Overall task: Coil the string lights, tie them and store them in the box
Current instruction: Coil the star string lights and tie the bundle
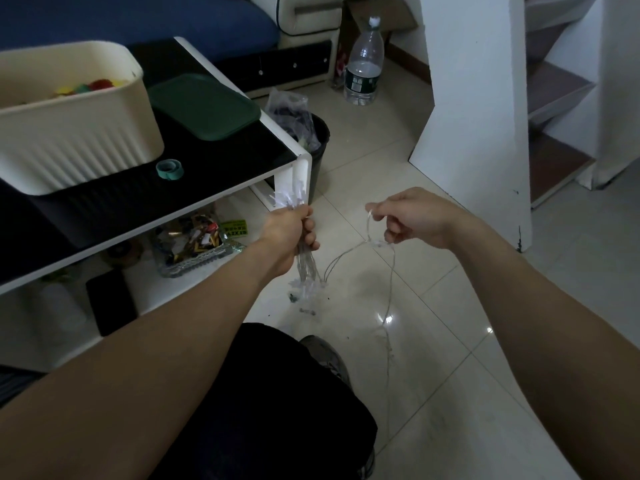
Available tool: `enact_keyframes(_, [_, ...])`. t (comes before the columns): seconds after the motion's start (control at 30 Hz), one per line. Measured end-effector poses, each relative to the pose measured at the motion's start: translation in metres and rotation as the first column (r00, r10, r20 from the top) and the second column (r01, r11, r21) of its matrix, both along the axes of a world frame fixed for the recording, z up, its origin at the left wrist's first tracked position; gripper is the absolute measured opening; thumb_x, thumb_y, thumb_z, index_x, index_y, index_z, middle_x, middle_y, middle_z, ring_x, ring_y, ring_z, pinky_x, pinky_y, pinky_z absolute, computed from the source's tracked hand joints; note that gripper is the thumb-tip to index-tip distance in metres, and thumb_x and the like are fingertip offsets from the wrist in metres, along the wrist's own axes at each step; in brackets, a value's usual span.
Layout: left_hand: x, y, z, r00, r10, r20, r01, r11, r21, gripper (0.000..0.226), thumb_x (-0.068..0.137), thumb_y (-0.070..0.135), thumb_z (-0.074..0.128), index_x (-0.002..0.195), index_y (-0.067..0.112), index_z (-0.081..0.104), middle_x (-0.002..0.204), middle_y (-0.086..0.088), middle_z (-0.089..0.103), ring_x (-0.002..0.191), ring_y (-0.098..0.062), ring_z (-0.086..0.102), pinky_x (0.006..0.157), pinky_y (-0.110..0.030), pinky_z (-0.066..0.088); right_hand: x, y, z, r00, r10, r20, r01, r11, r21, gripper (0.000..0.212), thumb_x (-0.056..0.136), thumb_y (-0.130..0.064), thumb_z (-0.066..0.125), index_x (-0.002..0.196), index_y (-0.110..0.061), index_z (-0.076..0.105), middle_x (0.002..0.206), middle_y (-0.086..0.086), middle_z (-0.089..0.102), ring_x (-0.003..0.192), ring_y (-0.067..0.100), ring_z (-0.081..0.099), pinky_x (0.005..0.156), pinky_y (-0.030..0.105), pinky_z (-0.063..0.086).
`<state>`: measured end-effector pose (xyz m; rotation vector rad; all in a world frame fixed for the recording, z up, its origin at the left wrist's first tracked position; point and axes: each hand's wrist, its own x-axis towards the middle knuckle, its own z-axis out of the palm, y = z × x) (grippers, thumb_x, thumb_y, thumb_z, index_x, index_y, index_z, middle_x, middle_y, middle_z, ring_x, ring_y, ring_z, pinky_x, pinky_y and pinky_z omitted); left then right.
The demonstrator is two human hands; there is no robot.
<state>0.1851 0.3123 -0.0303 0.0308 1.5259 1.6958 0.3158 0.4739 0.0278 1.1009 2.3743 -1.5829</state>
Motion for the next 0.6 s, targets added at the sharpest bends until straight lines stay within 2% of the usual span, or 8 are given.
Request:
enact_keyframes(0.07, [0.001,0.0,0.0,0.999,-0.034,-0.028,0.034,0.999,-0.007,0.009,0.103,0.015,0.045,0.099,0.011,0.053,0.058,0.001,0.044,0.047,-0.013,0.039,0.047,-0.026,0.046,-0.001,-0.003,0.004,1.0,0.0,0.026,0.001,0.997,-0.071,0.019,0.096,-0.02,0.065,0.106,-0.005,0.068,0.052,-0.002,0.044,0.053,0.018,0.05,0.068,0.034,0.055])
enact_keyframes(0.17, [0.002,0.0,0.0,0.995,-0.081,-0.065,0.08,0.997,-0.016,0.013,0.103,0.014,0.044,0.094,0.011,0.054,0.066,-0.003,0.054,0.052,-0.015,0.05,0.05,-0.028,0.048,-0.003,-0.01,0.01,0.998,-0.059,-0.009,0.056,0.982,-0.18,0.015,0.096,-0.013,0.063,0.106,-0.004,0.068,0.053,-0.001,0.041,0.047,0.016,0.041,0.061,0.031,0.055])
enact_keyframes(0.27, [0.006,-0.001,0.003,0.973,-0.21,-0.099,0.21,0.978,-0.012,0.017,0.105,0.016,0.039,0.101,0.008,0.054,0.086,-0.011,0.072,0.072,-0.024,0.07,0.057,-0.031,0.052,-0.006,-0.015,0.013,0.989,-0.127,-0.073,0.104,0.958,-0.267,0.015,0.097,-0.011,0.059,0.103,-0.002,0.068,0.053,0.0,0.044,0.044,0.014,0.036,0.058,0.029,0.052])
enact_keyframes(0.37, [0.012,-0.003,0.007,0.937,-0.339,-0.089,0.338,0.941,-0.024,0.021,0.106,0.017,0.037,0.108,0.003,0.052,0.102,-0.016,0.074,0.087,-0.031,0.073,0.06,-0.032,0.052,-0.009,-0.019,0.013,0.983,-0.15,-0.102,0.119,0.957,-0.264,0.015,0.096,-0.011,0.058,0.101,-0.003,0.069,0.053,0.0,0.046,0.044,0.013,0.033,0.061,0.031,0.046])
enact_keyframes(0.43, [0.015,-0.004,0.007,0.918,-0.387,-0.088,0.384,0.922,-0.043,0.025,0.106,0.018,0.037,0.117,0.0,0.051,0.105,-0.017,0.073,0.088,-0.033,0.074,0.058,-0.031,0.05,-0.01,-0.021,0.014,0.982,-0.155,-0.107,0.122,0.956,-0.266,0.019,0.097,-0.012,0.057,0.106,0.0,0.069,0.058,0.003,0.059,0.045,0.014,0.045,0.059,0.029,0.051])
enact_keyframes(0.5, [0.017,-0.004,0.007,0.911,-0.4,-0.106,0.395,0.917,-0.066,0.027,0.106,0.018,0.037,0.121,0.001,0.051,0.104,-0.015,0.073,0.082,-0.031,0.074,0.055,-0.029,0.046,-0.01,-0.023,0.015,0.986,-0.138,-0.092,0.107,0.953,-0.284,0.025,0.099,-0.016,0.055,0.113,0.001,0.066,0.075,0.009,0.074,0.055,0.018,0.064,0.061,0.029,0.058])
enact_keyframes(0.6, [0.015,-0.002,0.004,0.93,-0.34,-0.139,0.325,0.938,-0.122,0.024,0.104,0.016,0.041,0.117,0.002,0.054,0.09,-0.011,0.071,0.063,-0.022,0.068,0.051,-0.027,0.039,-0.009,-0.024,0.015,0.99,-0.123,-0.069,0.096,0.947,-0.308,0.024,0.102,-0.018,0.052,0.118,-0.001,0.062,0.093,0.018,0.077,0.079,0.028,0.076,0.069,0.036,0.062])
